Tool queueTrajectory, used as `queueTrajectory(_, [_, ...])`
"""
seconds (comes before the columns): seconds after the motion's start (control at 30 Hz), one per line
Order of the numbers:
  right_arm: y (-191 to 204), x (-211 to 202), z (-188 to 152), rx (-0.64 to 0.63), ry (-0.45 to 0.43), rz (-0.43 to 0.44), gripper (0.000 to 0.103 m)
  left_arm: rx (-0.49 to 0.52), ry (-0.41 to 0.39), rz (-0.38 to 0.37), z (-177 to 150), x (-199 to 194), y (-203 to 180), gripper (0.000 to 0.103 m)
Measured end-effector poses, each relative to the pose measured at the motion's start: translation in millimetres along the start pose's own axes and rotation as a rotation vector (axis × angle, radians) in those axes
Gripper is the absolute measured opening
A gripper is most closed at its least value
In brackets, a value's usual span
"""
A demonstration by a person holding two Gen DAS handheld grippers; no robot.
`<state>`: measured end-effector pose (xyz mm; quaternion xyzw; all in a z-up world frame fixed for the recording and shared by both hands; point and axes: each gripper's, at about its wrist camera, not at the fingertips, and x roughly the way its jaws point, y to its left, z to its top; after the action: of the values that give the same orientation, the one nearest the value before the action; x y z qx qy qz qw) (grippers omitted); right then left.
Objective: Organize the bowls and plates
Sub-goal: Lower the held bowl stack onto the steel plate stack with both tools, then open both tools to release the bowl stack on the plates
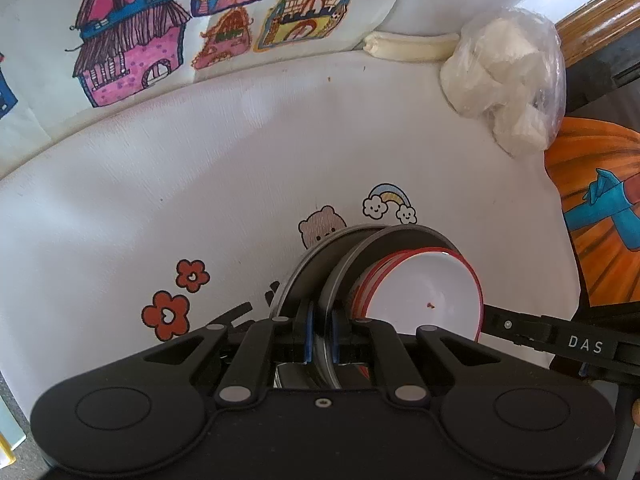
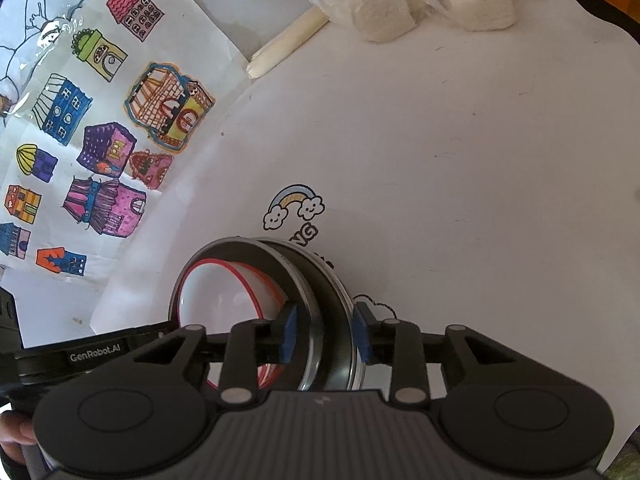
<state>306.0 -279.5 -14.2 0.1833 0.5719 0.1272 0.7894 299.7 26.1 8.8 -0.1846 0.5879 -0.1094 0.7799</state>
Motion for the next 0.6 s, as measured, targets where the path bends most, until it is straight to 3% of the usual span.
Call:
queueTrajectory(0.3, [1, -5, -2, -0.003, -0.004, -0.006, 0.041, 0.003, -0.076, -0.013, 0, -22, -1, 0.023])
queueTrajectory(0.37, [0, -8, -3, -0.002, -0.006, -0.005, 0.041, 0.006, -0.086, -0.031, 0, -26, -2, 0.036])
queueTrajectory(0.6, [-3, -16, -6, 0.002, -0.021, -0.009, 0.055, 0.050, -0.127, -0.012, -5, -34, -14, 0.044])
